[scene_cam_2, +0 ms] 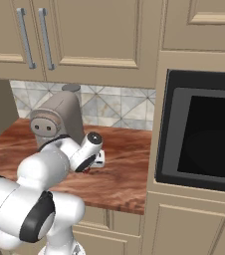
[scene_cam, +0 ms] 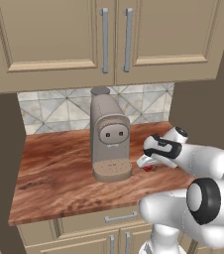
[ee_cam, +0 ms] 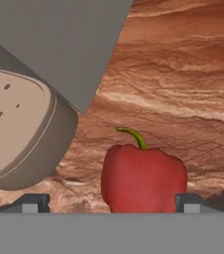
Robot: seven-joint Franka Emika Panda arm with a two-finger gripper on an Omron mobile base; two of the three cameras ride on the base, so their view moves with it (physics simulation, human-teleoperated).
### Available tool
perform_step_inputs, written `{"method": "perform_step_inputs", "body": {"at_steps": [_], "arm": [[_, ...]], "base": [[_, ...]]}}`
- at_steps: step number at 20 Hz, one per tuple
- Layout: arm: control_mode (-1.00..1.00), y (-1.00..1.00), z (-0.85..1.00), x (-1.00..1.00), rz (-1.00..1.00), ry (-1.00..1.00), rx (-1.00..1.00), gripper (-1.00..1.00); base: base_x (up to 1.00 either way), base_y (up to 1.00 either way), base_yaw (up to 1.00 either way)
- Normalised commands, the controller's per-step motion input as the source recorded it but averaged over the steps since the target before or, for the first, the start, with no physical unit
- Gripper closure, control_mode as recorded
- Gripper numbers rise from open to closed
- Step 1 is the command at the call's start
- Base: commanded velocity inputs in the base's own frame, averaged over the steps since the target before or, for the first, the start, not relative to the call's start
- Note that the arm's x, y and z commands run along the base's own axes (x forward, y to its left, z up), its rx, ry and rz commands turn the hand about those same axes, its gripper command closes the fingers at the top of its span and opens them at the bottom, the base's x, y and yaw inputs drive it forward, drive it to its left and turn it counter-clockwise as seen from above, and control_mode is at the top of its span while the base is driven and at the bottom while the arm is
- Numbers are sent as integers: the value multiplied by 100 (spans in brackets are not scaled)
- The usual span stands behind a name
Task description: Place the liquor and beer on the top shelf of the fridge to keep them out of children's reach, and place the bell pepper on lower shelves for easy access.
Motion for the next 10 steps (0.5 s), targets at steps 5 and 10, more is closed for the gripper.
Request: {"method": "perform_step_inputs", "body": {"at_steps": [5, 10], "arm": [[-100, -1, -13, 0, -2, -2, 0, -100], [-100, -6, -20, 0, -1, -3, 0, -100]], "base": [[0, 0, 0], [0, 0, 0]]}}
